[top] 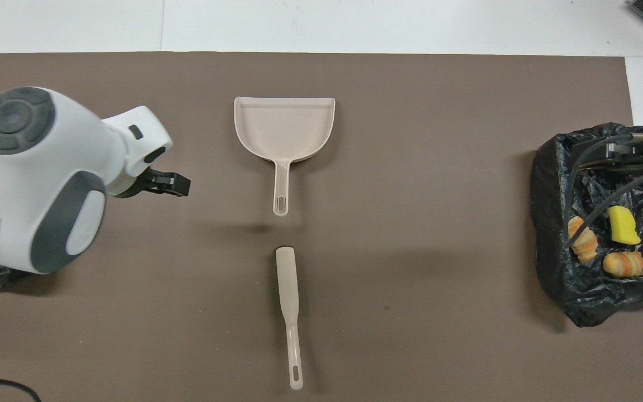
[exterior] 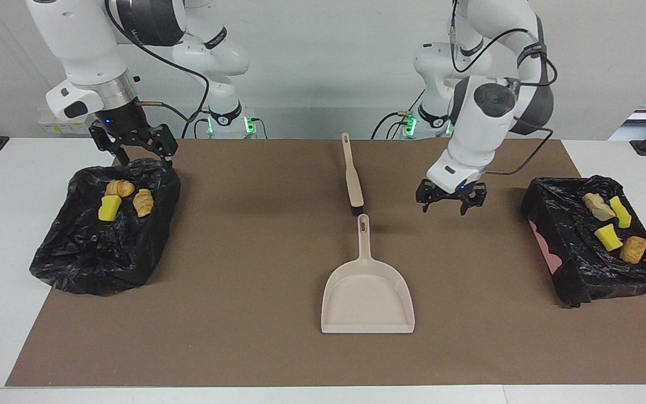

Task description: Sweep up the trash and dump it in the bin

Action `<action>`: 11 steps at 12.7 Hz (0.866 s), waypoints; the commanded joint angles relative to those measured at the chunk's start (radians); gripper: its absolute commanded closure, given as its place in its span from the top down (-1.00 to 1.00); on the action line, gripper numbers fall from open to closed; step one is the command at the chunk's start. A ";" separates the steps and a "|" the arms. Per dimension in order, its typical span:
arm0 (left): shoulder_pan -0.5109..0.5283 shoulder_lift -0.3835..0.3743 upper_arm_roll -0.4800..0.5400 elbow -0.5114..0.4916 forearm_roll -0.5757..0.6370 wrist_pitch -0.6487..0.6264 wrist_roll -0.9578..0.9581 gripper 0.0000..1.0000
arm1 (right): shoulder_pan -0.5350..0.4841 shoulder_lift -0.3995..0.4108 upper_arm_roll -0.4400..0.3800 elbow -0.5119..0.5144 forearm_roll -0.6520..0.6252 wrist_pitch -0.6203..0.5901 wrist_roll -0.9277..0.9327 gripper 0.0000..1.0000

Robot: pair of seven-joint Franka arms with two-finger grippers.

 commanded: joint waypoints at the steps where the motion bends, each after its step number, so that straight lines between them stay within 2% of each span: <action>1: 0.089 -0.080 -0.009 0.042 -0.001 -0.099 0.109 1.00 | -0.005 0.003 -0.001 0.010 0.018 -0.008 -0.034 1.00; 4: 0.147 -0.060 -0.006 0.307 -0.003 -0.320 0.155 1.00 | -0.005 0.001 -0.001 0.010 0.018 -0.011 -0.034 1.00; 5: 0.167 -0.060 -0.006 0.344 -0.010 -0.360 0.159 1.00 | -0.005 0.003 -0.001 0.008 0.018 -0.009 -0.034 1.00; 8: 0.172 -0.068 -0.001 0.400 -0.004 -0.427 0.157 1.00 | -0.005 0.003 -0.001 0.010 0.019 -0.008 -0.032 1.00; 11: 0.175 -0.141 -0.009 0.331 -0.003 -0.412 0.159 1.00 | -0.003 0.003 -0.001 0.010 0.019 -0.006 -0.032 1.00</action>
